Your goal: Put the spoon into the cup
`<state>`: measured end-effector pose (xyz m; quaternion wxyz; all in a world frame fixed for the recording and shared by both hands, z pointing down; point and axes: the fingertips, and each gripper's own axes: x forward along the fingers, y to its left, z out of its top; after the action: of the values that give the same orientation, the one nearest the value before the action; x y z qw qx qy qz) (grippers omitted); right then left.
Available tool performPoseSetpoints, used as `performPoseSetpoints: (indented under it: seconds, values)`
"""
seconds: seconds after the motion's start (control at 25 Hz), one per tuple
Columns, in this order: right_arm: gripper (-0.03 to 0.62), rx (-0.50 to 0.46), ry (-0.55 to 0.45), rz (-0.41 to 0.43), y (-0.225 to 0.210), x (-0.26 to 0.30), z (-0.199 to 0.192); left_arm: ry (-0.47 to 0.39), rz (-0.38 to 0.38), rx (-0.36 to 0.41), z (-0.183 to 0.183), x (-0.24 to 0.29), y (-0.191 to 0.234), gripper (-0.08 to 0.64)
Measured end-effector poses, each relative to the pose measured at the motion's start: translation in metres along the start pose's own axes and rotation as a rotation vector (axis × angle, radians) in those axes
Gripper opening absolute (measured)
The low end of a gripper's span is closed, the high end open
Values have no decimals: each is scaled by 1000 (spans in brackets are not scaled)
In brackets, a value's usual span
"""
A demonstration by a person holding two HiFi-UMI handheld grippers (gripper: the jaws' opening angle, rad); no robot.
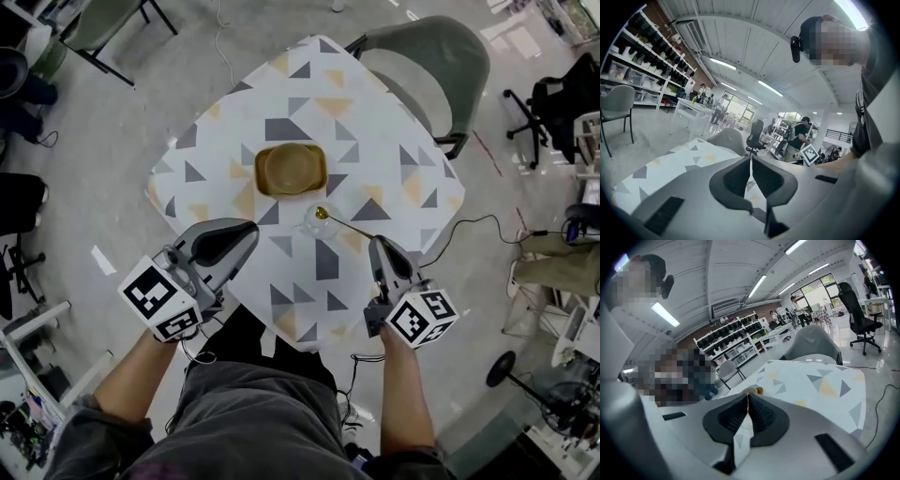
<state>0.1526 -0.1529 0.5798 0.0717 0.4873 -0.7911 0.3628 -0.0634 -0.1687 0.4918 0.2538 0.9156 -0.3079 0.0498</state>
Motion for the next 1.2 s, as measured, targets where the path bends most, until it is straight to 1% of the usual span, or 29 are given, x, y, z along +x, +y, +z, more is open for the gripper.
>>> performPoseSetpoints:
  seconds: [0.36,0.72,1.04,1.2]
  values:
    - [21,-87,108,-5,-15,30,-25,21,66,-35,-21,6,9,26]
    - [21,-180,195,-14,-16,53,-41,33,90,-55,-32,4,16,26]
    - [21,-201,227,-26,-17,64,-44,39,89,-70,-36,2,21,26]
    - [25,-187,235,-54,-21,64,-46,39,79,-71,-37,2,19,26]
